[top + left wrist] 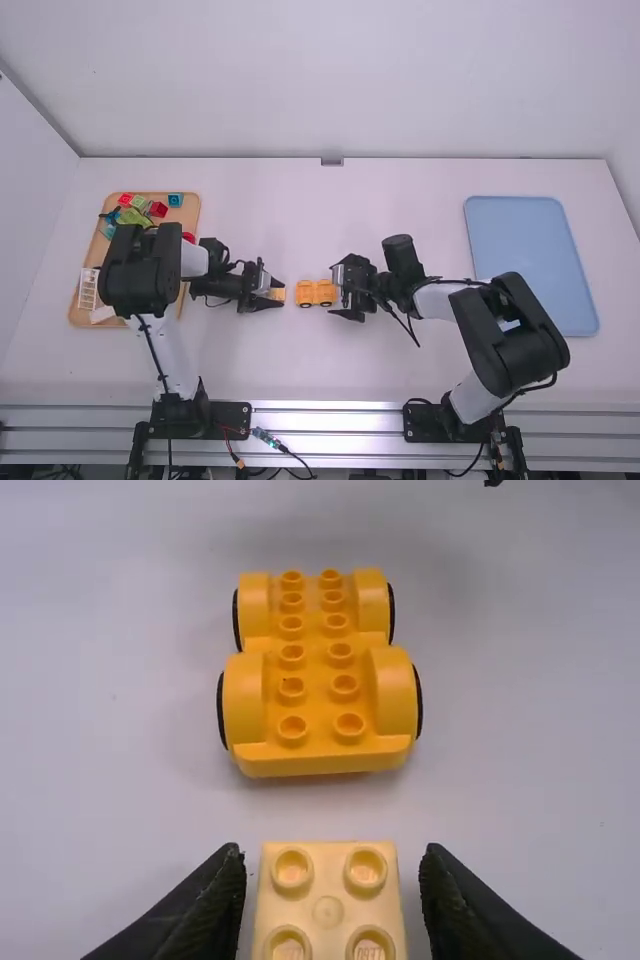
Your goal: Assemble lego blocks to make yellow taxi
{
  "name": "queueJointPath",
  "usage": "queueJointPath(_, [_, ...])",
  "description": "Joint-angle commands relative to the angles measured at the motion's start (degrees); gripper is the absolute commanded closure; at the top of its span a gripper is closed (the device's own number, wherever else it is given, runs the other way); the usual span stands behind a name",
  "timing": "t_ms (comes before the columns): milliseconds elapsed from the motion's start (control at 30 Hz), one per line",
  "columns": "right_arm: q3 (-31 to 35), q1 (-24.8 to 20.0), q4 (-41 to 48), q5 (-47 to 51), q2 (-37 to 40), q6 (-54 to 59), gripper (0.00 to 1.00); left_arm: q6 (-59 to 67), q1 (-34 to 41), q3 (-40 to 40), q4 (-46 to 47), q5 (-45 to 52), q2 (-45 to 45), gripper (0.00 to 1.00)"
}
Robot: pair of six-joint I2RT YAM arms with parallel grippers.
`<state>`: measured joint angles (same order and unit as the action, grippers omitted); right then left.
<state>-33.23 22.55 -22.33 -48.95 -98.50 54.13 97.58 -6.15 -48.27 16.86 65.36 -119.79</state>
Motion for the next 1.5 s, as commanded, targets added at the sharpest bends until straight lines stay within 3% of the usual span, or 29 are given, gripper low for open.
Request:
queueJointPath(0, [0.2, 0.0, 0.0, -0.8, -0.4, -0.3, 0.01, -1.6, 0.5, -0.7, 0.5, 1.5, -0.7, 0.59])
queueJointPath(167, [0.2, -0.1, 0.1, -0.7, -0.4, -0.3, 0.01, -1.5, 0.5, -0.4, 0.1, 1.4, -0.7, 0.69])
queueJointPath(367, [0.2, -0.1, 0.5, -0.3, -0.5, -0.3, 0.01, -1.4, 0.5, -0.1, -0.5, 1.5, -0.7, 0.73])
queueJointPath(467, [0.2, 0.0, 0.4, 0.4, -0.7, -0.3, 0.01, -2.0, 0.5, -0.7, -0.2, 1.4, -0.7, 0.82])
queueJointPath(533, [0.2, -0.1, -1.1, 0.8, -2.1, -0.3, 0.01, -2.0, 0.5, -1.6, 1.1, 1.4, -0.7, 0.95])
queueJointPath(567, [0.2, -0.1, -2.2, 0.7, -3.0, -0.3, 0.01, -2.0, 0.5, -2.0, 1.8, 1.4, -0.7, 0.96])
queueJointPath(967, [0.1, 0.3, -25.1, -6.7, -17.1, -12.4, 0.01, -2.0, 0.5, -4.6, 5.4, 1.2, -0.7, 0.98])
queueJointPath(1367, [-7.1, 3.4, -25.2, -5.4, -25.8, -16.7, 0.00, -2.0, 0.5, -4.5, 5.4, 1.6, -0.7, 0.98])
queueJointPath(1467, [-7.2, 3.4, -25.0, -4.7, -25.8, -16.8, 0.11, -2.0, 0.5, -4.6, 5.4, 1.7, -0.7, 0.98])
